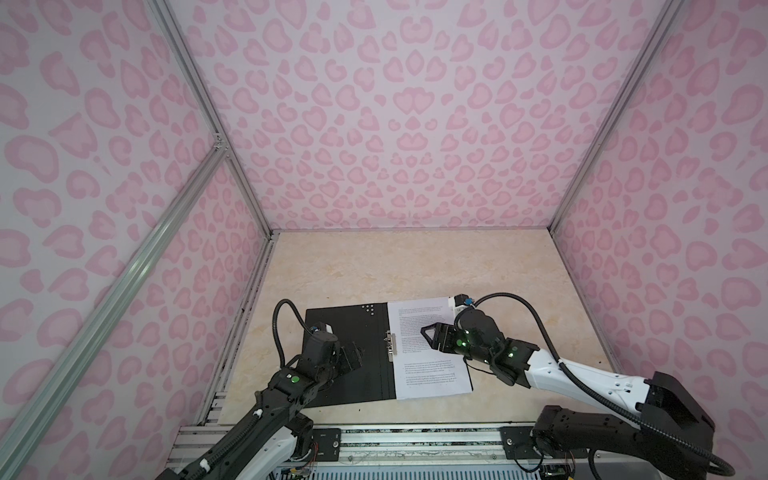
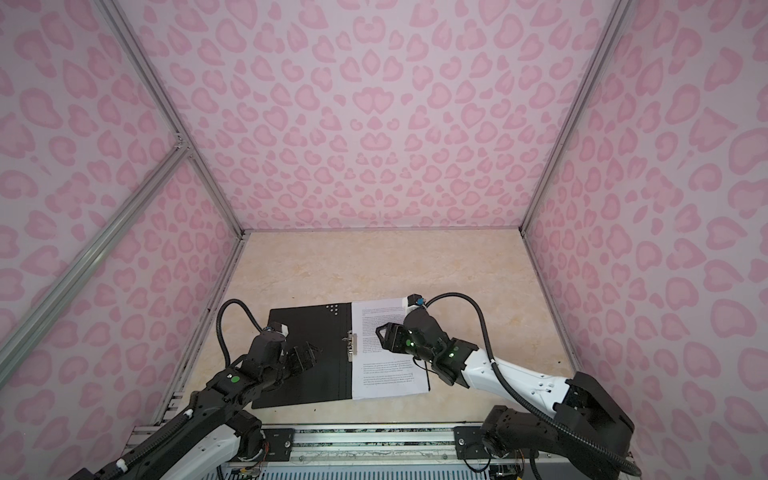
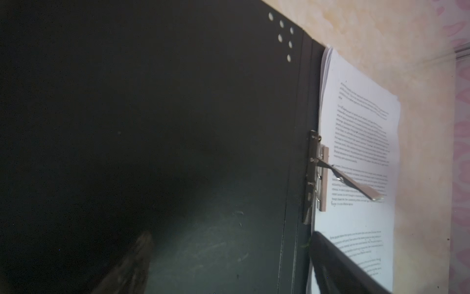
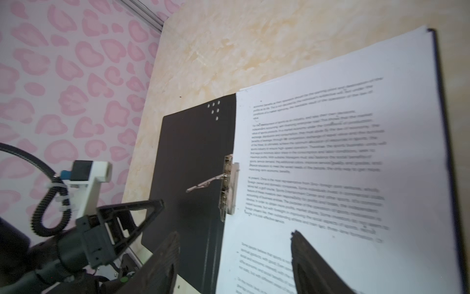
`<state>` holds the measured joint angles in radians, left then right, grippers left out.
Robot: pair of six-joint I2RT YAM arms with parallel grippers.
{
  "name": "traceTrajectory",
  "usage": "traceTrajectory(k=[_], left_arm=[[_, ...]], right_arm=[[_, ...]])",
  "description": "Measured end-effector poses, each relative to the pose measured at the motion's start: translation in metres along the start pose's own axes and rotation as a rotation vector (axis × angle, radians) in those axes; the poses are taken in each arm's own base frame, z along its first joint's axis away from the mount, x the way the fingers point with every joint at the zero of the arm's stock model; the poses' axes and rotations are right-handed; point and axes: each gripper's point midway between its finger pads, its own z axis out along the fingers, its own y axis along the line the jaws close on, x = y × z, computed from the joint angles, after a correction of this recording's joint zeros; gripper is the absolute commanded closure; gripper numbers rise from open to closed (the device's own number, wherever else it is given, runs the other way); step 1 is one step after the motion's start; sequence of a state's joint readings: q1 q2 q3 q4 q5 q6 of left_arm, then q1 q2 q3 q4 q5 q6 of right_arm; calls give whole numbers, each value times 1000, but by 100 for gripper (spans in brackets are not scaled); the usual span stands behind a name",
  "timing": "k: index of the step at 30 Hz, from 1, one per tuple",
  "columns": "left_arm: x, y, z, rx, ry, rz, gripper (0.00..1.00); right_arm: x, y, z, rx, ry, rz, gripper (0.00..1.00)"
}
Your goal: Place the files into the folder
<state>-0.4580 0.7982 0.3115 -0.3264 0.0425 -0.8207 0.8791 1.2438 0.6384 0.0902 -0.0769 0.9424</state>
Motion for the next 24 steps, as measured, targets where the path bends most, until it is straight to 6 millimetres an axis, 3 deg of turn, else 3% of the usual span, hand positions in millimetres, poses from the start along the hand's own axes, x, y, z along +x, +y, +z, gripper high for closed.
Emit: traceTrajectory(k=[2, 5, 11, 15, 24], left_arm=[[4, 1, 8, -12, 31, -2, 3], [4, -2, 15, -16, 53, 1, 3], [-3, -7, 25, 1, 27, 22, 3], [-4, -7, 26, 11, 12, 46, 3], [-2, -6, 23, 32, -2, 65, 3]], right_arm=[[6, 16, 15, -11, 17, 50, 36], [22, 29, 42, -7, 77, 133, 38], [40, 61, 71, -28, 135, 214, 43], [47, 54, 83, 3, 152, 273, 52], [47, 45, 89, 39, 130, 356, 58]])
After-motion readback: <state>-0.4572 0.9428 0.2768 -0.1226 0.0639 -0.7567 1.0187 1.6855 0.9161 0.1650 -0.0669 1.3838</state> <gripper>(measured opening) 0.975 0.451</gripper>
